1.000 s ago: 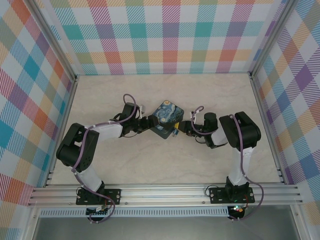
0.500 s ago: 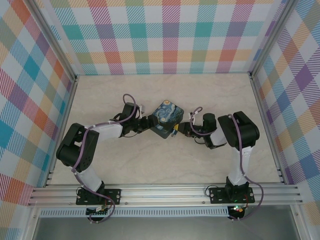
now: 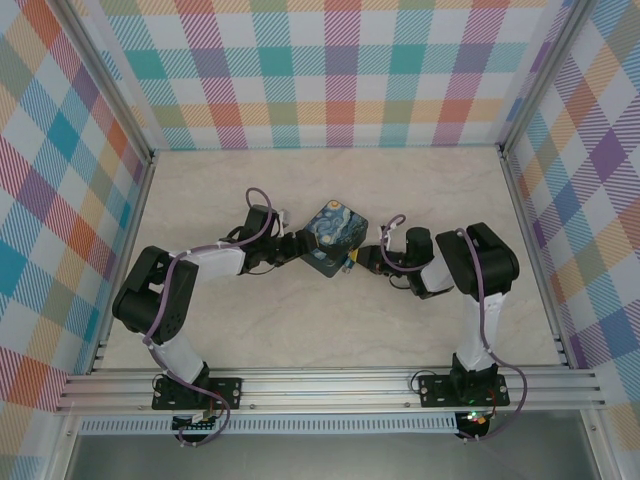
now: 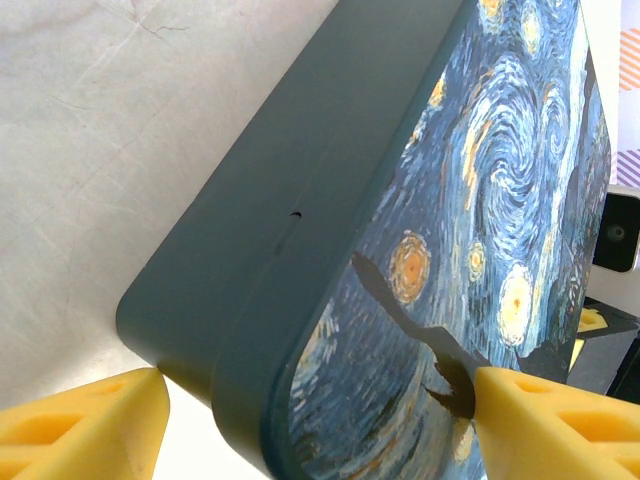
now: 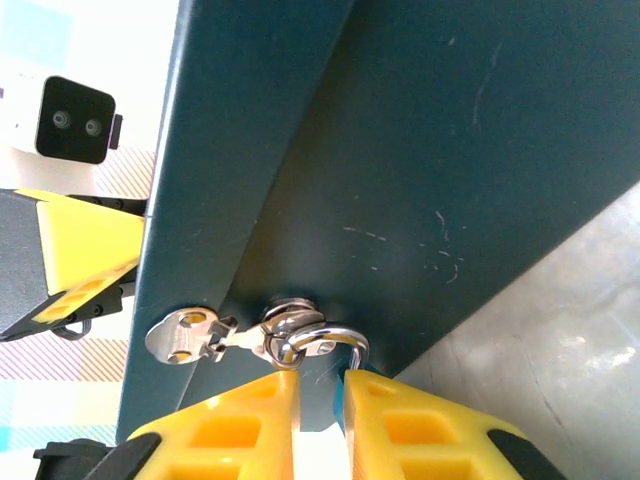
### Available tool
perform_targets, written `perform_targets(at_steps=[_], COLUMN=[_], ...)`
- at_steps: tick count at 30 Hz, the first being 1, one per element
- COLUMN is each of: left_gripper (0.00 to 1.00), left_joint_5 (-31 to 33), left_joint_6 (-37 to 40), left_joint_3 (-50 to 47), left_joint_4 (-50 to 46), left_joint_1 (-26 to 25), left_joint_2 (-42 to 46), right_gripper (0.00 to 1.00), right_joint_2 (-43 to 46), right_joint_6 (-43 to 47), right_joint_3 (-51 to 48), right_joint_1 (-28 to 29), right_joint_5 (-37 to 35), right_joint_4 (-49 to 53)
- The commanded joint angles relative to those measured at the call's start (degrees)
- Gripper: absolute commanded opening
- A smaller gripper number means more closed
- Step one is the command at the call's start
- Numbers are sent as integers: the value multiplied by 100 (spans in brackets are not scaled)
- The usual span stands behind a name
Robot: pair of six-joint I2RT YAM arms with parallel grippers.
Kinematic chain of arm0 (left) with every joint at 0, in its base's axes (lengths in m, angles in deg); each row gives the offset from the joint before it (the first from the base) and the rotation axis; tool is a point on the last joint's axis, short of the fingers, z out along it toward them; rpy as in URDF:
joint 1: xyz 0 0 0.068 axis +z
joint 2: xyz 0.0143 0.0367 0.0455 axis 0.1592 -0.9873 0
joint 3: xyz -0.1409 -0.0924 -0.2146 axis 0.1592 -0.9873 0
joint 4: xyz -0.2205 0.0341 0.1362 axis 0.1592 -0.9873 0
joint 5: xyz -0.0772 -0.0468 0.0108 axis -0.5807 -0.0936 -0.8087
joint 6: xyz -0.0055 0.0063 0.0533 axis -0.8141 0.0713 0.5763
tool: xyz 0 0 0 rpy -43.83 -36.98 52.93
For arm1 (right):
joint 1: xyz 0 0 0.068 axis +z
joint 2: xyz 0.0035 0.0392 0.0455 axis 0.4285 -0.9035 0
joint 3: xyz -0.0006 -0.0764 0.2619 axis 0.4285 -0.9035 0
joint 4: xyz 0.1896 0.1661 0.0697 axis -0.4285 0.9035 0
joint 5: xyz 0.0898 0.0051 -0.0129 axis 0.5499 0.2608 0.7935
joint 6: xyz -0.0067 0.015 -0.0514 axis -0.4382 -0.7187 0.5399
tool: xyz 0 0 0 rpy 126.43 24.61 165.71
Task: Unlock a padlock with a key
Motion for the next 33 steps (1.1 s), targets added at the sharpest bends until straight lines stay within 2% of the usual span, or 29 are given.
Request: perform_targets(at_steps=[1, 5, 12, 16, 26, 33], left_gripper=[77, 77, 77, 77, 77, 76], left_joint_5=[366, 378, 399, 400, 404, 408], left_joint_6=[62, 77, 92, 79, 74, 70], left_joint_3=[-193, -199, -202, -210, -209, -184], left_joint_4=[-526, -549, -540, -516, -525, -548], left_joint_1=[-25, -25, -23, -19, -22, -23], left_joint_2=[-52, -38, -54, -38, -46, -37], right_gripper=[21, 25, 48, 53, 56, 53], right_joint_2=[183, 350, 427, 273, -43, -332], right_joint_6=[169, 342, 575, 700, 927, 576], right_joint_3=[-146, -172, -179, -87, 232, 302], right_joint_1=[28, 26, 2, 2, 6, 16], right_joint_5=[-296, -483, -292, -220, 24, 513], right_joint_4=[387, 655, 237, 50, -248, -1101])
